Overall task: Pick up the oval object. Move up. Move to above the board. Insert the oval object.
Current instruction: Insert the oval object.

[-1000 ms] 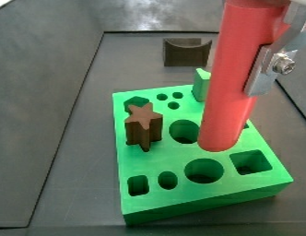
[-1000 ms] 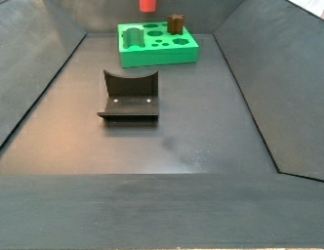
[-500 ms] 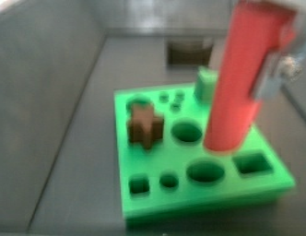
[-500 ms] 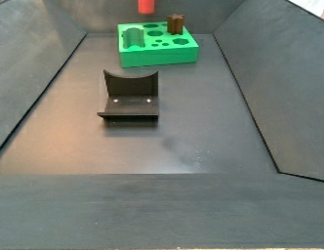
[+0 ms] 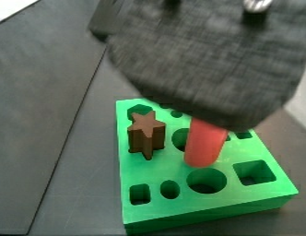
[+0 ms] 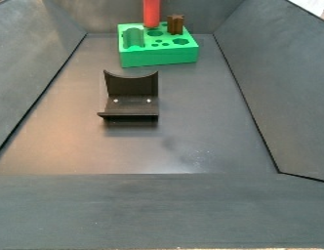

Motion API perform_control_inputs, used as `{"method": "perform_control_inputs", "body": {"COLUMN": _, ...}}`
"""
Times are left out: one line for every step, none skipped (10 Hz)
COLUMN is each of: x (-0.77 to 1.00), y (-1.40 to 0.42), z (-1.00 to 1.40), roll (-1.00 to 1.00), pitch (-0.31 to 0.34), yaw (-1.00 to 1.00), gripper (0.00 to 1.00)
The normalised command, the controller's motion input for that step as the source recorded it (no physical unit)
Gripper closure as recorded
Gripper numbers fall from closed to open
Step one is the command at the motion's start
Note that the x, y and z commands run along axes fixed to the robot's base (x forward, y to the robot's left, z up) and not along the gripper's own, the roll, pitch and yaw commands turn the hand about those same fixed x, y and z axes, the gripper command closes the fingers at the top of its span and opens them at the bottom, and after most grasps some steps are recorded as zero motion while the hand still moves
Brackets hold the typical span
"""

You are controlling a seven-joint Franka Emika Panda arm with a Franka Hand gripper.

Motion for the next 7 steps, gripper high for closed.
{"method": "perform_control_inputs", "body": {"x": 0.01, "y": -0.61, "z": 0.00, "roll": 0.08, "pitch": 0.000, "yaw": 0.00, "gripper": 1.00}}
{"method": "perform_control_inputs", "body": {"x": 0.04, "y": -0.53, "z": -0.02, "roll": 0.10, "pitch": 0.000, "yaw": 0.04, "gripper": 1.00}}
{"method": "perform_control_inputs", "body": {"x": 0.09, "y": -0.43, "z": -0.09, "roll": 0.06, "pitch": 0.000, "yaw": 0.01, "gripper": 1.00}}
{"method": "perform_control_inputs", "body": {"x": 0.32, "y": -0.28, "z": -0.33, "roll": 0.00, "pitch": 0.000, "yaw": 0.05, "gripper": 1.00}}
{"method": "perform_control_inputs", "body": {"x": 0.40, "y": -0.26, "z": -0.60, "roll": 0.00, "pitch": -0.013, "yaw": 0.06, "gripper": 1.00}}
{"method": "perform_control_inputs", "body": {"x": 0.22, "y": -0.13, "z": -0.54, "roll": 0.05, "pitch": 0.000, "yaw": 0.11, "gripper": 1.00}}
{"method": "perform_control_inputs", "body": {"x": 0.04, "y": 0.00, "z": -0.45, "roll": 0.11, "pitch": 0.006, "yaw": 0.18, "gripper": 1.00}}
